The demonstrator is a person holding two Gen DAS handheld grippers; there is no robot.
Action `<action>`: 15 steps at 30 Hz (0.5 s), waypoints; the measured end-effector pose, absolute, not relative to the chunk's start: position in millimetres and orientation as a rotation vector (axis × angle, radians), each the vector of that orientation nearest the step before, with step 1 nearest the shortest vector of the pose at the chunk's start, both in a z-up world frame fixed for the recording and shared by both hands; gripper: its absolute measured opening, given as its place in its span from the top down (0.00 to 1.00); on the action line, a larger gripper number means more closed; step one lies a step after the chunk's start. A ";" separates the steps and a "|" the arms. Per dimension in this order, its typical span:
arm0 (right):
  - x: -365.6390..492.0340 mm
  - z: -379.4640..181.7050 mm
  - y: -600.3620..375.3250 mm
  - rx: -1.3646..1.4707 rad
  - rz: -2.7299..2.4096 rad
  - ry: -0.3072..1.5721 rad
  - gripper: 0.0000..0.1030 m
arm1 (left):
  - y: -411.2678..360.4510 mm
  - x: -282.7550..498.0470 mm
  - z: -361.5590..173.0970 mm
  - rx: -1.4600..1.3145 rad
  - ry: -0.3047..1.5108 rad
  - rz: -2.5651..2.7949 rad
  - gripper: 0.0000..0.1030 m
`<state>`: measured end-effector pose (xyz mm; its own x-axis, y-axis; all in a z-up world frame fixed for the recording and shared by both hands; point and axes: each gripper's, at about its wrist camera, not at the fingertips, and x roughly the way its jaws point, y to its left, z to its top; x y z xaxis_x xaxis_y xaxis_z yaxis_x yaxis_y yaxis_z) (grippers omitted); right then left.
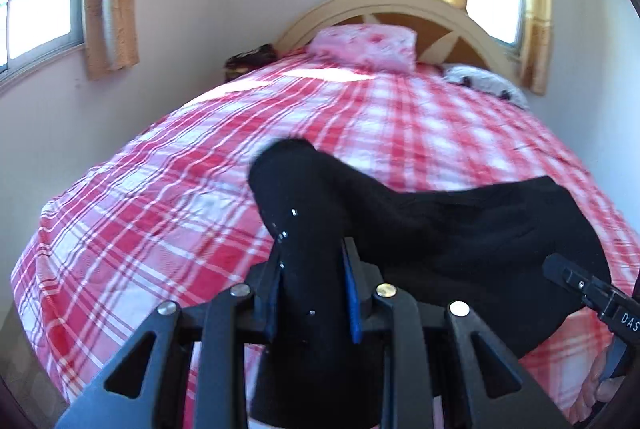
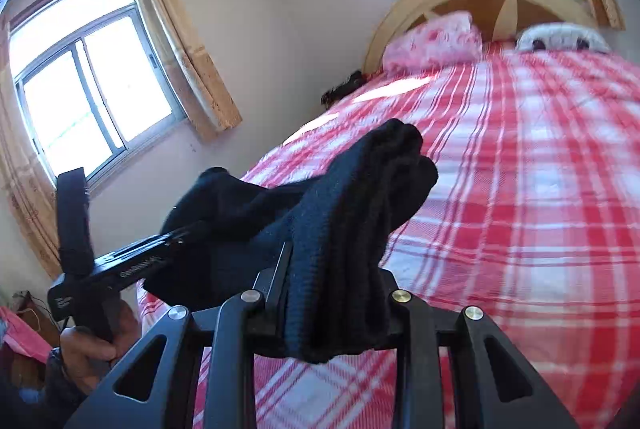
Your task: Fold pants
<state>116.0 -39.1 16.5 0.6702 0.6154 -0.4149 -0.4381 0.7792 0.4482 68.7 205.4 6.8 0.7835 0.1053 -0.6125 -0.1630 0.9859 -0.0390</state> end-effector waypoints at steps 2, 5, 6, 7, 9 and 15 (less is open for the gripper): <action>148.1 -14.2 -20.6 0.338 0.579 0.657 0.71 | 218.9 82.3 -15.8 -0.053 0.700 0.213 0.74; 175.9 -52.5 -0.4 0.271 0.478 0.783 0.65 | 240.4 96.0 -46.8 -0.039 0.799 0.261 0.73; 180.9 -64.1 -1.0 0.271 0.431 0.815 0.57 | 247.0 98.7 -56.8 -0.039 0.831 0.275 0.70; 185.0 -71.9 -6.6 0.315 0.423 0.838 0.50 | 247.9 97.3 -60.3 -0.034 0.842 0.288 0.64; 185.3 -72.8 -22.6 0.412 0.431 0.854 0.45 | 249.4 91.3 -62.9 -0.020 0.831 0.315 0.48; 128.6 -27.2 -59.5 0.558 0.283 0.631 0.43 | 245.2 69.0 -39.2 -0.022 0.769 0.324 0.29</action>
